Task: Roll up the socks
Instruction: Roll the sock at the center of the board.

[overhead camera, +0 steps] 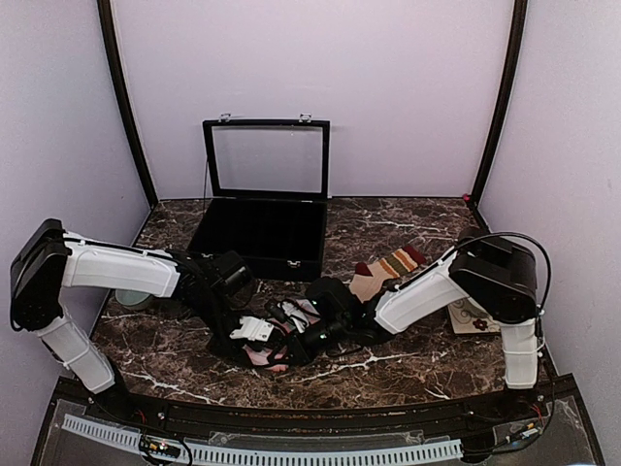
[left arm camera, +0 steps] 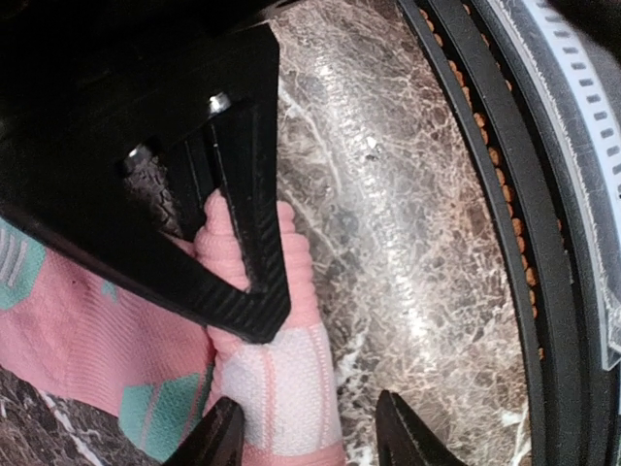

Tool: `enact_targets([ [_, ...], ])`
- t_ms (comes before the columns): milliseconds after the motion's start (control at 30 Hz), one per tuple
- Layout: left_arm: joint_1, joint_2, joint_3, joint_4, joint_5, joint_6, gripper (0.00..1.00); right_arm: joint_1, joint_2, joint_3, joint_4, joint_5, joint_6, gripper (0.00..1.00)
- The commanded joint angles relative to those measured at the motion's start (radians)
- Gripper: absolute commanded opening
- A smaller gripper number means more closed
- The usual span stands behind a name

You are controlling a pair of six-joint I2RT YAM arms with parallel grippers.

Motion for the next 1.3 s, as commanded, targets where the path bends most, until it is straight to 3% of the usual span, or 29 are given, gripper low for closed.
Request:
enact_targets([
  [0,-0.003,0.066,0.018,0.016,-0.080,0.004,0.38,-0.015,0.054,-0.041,-0.170,0.081,0.005,0.05],
  [167,-0.002,0.148,0.048,-0.015,-0.075,-0.019,0.06,-0.014,-0.010,-0.087,-0.108,0.115,-0.003,0.30],
  [400,0.011,0.236,0.111,-0.125,0.023,-0.054,0.03,-0.011,-0.153,-0.231,0.057,0.212,-0.027,0.41],
  [433,0.013,0.247,0.121,-0.149,0.044,-0.058,0.03,-0.011,-0.176,-0.249,0.063,0.229,-0.034,0.52],
  [467,0.017,0.261,0.133,-0.175,0.065,-0.061,0.03,-0.010,-0.204,-0.276,0.079,0.248,-0.042,0.69],
  [500,0.021,0.277,0.145,-0.201,0.090,-0.063,0.03,-0.008,-0.236,-0.310,0.103,0.271,-0.049,0.96],
  [533,0.025,0.298,0.154,-0.227,0.119,-0.067,0.03,-0.005,-0.266,-0.351,0.129,0.306,-0.059,0.99],
  [700,0.038,0.357,0.190,-0.298,0.204,-0.099,0.03,0.033,-0.450,-0.491,0.150,0.535,-0.153,0.99],
  [833,0.041,0.387,0.208,-0.340,0.261,-0.138,0.05,0.162,-0.627,-0.526,0.093,0.958,-0.318,0.99],
  [933,0.040,0.425,0.227,-0.381,0.313,-0.154,0.06,0.172,-0.702,-0.559,0.068,1.235,-0.176,0.99],
  [1000,0.041,0.447,0.241,-0.399,0.330,-0.160,0.06,0.165,-0.797,-0.679,0.225,1.239,-0.134,0.99],
  [1067,0.043,0.461,0.252,-0.401,0.339,-0.173,0.06,0.162,-0.851,-0.780,0.433,1.082,-0.252,0.99],
  [1267,0.046,0.537,0.310,-0.398,0.328,-0.212,0.06,0.335,-0.693,-0.635,0.251,1.051,-0.552,0.94],
])
